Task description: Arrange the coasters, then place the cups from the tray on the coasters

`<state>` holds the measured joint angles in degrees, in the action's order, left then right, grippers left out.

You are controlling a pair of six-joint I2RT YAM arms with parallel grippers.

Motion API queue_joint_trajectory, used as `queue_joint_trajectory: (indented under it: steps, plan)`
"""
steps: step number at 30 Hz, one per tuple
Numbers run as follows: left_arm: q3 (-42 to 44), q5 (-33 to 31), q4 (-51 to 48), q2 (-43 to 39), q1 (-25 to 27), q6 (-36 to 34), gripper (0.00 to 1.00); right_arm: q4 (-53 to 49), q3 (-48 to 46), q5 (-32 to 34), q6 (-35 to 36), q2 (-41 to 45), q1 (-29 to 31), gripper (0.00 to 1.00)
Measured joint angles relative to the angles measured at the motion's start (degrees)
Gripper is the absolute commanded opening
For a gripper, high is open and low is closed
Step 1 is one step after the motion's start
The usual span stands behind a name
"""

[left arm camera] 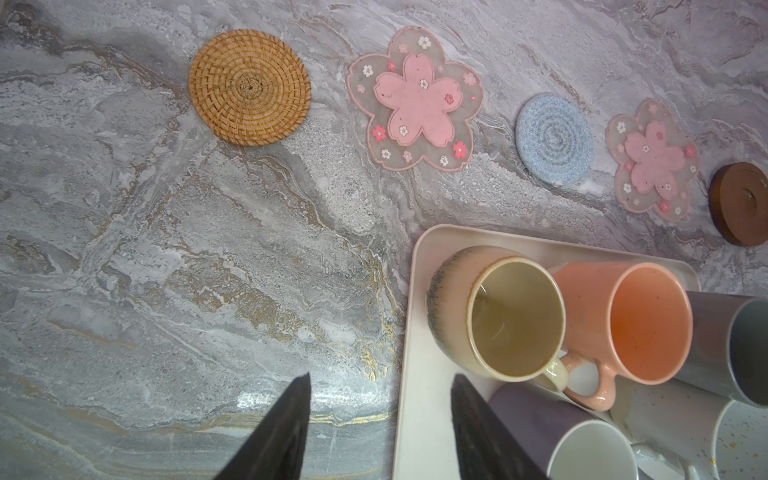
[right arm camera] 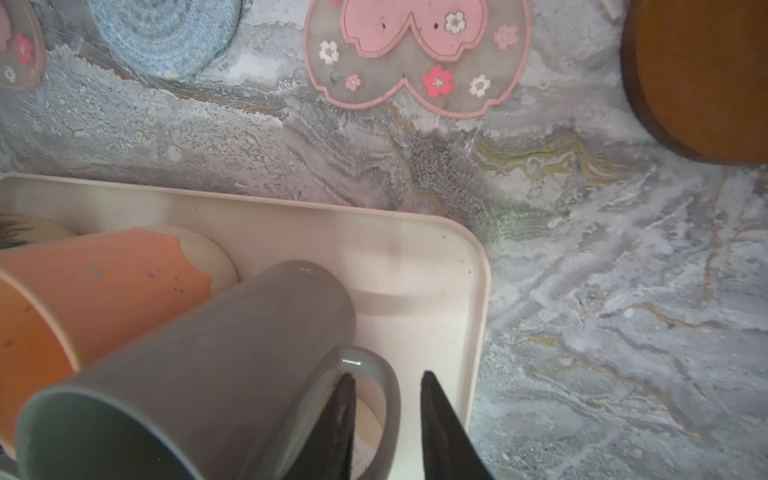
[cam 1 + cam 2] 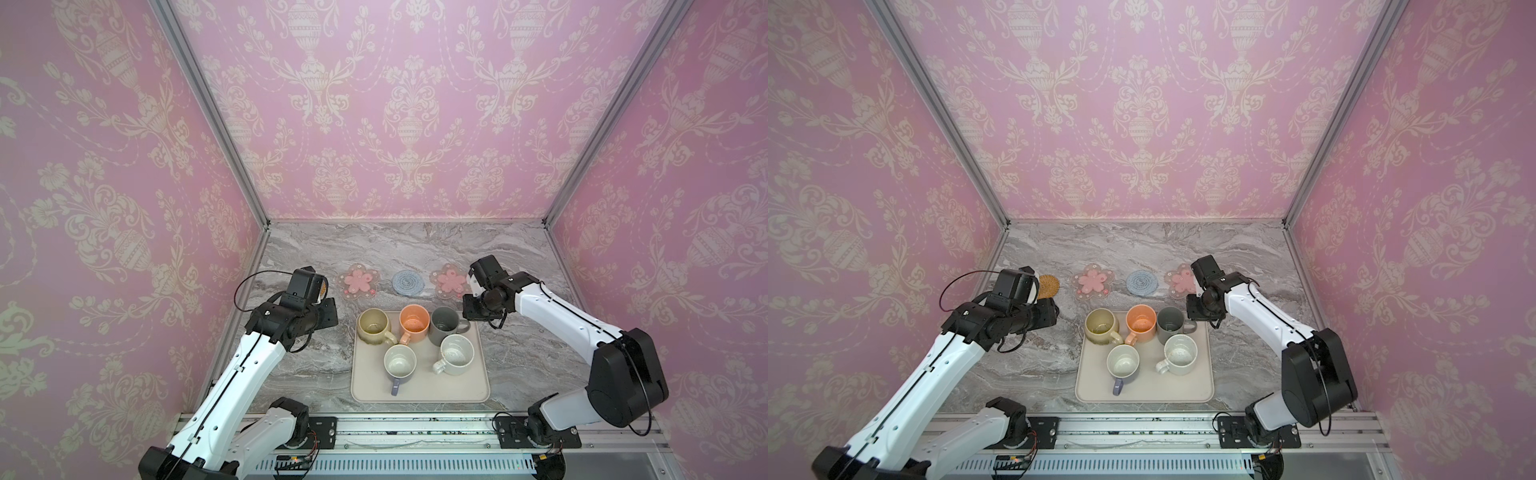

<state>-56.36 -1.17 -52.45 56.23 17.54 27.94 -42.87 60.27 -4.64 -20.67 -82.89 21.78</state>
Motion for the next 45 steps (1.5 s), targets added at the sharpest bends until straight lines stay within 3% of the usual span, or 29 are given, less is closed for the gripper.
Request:
queue_joint_trajectory:
  steps: [2,14,19,33,45]
  plan:
    - [0.1,0.0,0.0,-0.3,0.0,0.0,0.57,-0.7,0.0,0.1,0.9,1.8,0.0,0.44]
    - [0.1,0.7,0.1,-0.3,0.0,0.0,0.57,-8.8,-1.0,1.1,4.2,11.5,2.8,0.49]
    - [0.1,0.9,0.6,0.6,0.0,-0.1,0.57,-9.0,-1.0,-2.0,7.6,13.9,3.5,0.49]
    - [1.1,1.0,0.9,0.9,0.0,-1.7,0.58,-9.9,-1.0,-0.4,34.8,9.6,3.9,0.49]
    - [1.1,1.4,2.0,3.5,0.0,-2.0,0.59,-6.9,-1.2,-5.0,46.5,5.6,3.9,0.51]
